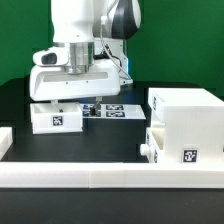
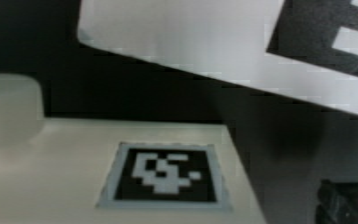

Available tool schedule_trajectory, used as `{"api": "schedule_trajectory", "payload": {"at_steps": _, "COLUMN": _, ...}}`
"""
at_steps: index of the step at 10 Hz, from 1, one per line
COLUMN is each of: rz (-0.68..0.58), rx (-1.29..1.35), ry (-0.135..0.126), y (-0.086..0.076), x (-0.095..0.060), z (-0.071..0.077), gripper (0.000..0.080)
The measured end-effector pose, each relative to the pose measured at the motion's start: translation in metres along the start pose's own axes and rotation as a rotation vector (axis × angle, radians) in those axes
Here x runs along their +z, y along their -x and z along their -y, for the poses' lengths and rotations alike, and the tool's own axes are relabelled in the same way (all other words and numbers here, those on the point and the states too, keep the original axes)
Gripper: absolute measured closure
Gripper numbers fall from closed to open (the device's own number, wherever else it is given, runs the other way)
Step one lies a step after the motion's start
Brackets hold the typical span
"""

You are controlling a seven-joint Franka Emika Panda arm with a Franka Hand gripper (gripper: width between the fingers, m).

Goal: Assemble drawer

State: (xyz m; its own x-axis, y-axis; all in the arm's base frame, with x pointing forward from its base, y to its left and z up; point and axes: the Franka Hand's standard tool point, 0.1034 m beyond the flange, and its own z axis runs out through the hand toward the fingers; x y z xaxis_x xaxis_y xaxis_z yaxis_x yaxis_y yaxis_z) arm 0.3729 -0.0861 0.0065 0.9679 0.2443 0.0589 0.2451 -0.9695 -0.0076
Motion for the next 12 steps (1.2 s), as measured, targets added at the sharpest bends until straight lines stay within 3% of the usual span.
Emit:
{"api": "schedule_trajectory", "payload": {"at_steps": 1, "rz": 0.004, "rx": 0.000, "ry": -0.002, "y": 0.001, "x": 0.001, "z": 0.001, "gripper": 0.0150}}
{"api": "schedule_trajectory", "payload": {"at_steps": 2, "rz": 0.004, "rx": -0.001, "ry": -0.002, "y": 0.001, "x": 0.002, "z": 0.001, "gripper": 0.0278}}
{"api": "schedule_trajectory", "payload": {"at_steps": 3, "rz": 0.004, "rx": -0.003, "ry": -0.003, "y": 0.000, "x": 0.002, "z": 0.002, "gripper": 0.0278}}
{"api": "schedule_trajectory", "payload": {"at_steps": 5, "rz": 0.004, "rx": -0.012, "ry": -0.004, "y": -0.002, "x": 0.001, "z": 0.005, "gripper": 0.0565}}
{"api": "schedule_trajectory", "payload": {"at_steps": 6, "rz": 0.004, "rx": -0.012, "ry": -0.004, "y": -0.002, "x": 0.001, "z": 0.005, "gripper": 0.0565}}
{"api": "schedule_trajectory", "payload": {"at_steps": 7, "rz": 0.004, "rx": -0.013, "ry": -0.004, "y": -0.002, "x": 0.001, "z": 0.005, "gripper": 0.0731}}
{"api": "schedule_trajectory", "payload": {"at_steps": 10, "rz": 0.005, "rx": -0.020, "ry": -0.008, "y": -0.009, "x": -0.002, "z": 0.015, "gripper": 0.0758}}
{"api": "schedule_trajectory", "payload": {"at_steps": 12, "rz": 0.008, "rx": -0.039, "ry": -0.016, "y": -0.035, "x": -0.020, "z": 0.035, "gripper": 0.0758}}
